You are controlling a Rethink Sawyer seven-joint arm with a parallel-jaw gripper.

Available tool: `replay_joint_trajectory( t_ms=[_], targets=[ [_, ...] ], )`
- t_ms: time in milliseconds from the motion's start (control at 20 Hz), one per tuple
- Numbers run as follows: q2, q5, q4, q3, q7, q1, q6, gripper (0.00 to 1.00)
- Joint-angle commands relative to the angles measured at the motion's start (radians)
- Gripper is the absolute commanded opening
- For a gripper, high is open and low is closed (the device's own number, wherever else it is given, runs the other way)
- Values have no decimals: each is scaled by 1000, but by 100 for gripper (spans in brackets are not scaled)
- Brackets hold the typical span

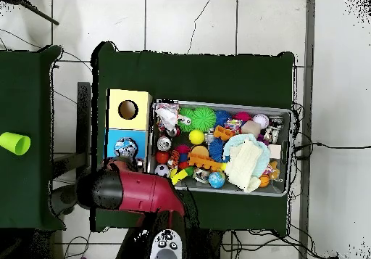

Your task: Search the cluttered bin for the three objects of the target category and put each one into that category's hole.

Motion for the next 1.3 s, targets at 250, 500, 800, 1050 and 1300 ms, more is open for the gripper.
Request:
replay_joint_trajectory(
  t_ms=[250,500,800,1050,1300],
  targets=[
    [48,37,-58,5,246,25,-36,0],
    [50,42,-53,3,251,30,-45,0],
    [64,46,-59,-4,258,44,-54,0],
    [70,44,-68,-4,251,38,-52,0],
    [41,37,-56,-1,235,30,-29,0]
  ],
)
